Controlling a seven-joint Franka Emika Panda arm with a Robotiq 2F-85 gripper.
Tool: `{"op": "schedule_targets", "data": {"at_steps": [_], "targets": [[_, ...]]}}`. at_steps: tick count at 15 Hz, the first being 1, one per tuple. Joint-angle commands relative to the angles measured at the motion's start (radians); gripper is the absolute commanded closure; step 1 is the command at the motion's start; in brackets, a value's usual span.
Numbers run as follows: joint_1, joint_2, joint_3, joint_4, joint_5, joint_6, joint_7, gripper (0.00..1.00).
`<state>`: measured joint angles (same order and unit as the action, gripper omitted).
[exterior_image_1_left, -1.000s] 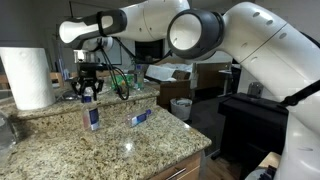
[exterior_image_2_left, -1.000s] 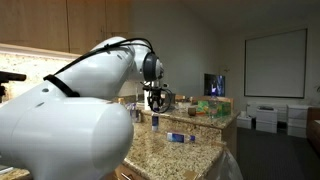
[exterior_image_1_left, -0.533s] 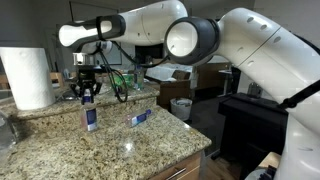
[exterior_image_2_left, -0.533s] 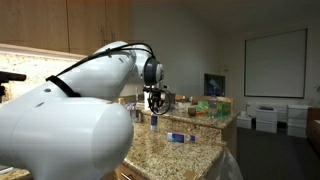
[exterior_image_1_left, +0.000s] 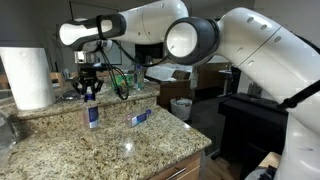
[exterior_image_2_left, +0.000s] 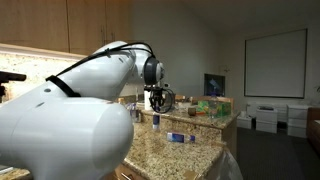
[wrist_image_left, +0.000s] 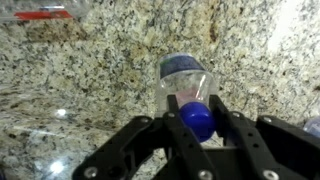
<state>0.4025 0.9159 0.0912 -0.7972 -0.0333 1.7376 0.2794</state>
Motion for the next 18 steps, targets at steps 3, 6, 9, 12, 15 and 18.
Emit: {"op": "schedule_targets", "data": {"at_steps": [3,6,9,12,15,18], "targets": [[-0.051,-0.114,-0.046,-0.048,-0.003,-0.171,-0.003,0.90],[-0.116,-0.208,-0.050,-0.077,0.014,-0.303,-0.057,0.90],[-0.192,-0.294,-0.054,-0.106,0.017,-0.365,-0.129,0.90],[-0.278,-0.381,-0.063,-0.157,0.026,-0.393,-0.196,0.90],[-0.359,-0.469,-0.081,-0.288,0.035,-0.358,-0.227,0.90],[-0.402,-0.532,-0.130,-0.415,-0.011,-0.211,-0.154,0.90]]}}
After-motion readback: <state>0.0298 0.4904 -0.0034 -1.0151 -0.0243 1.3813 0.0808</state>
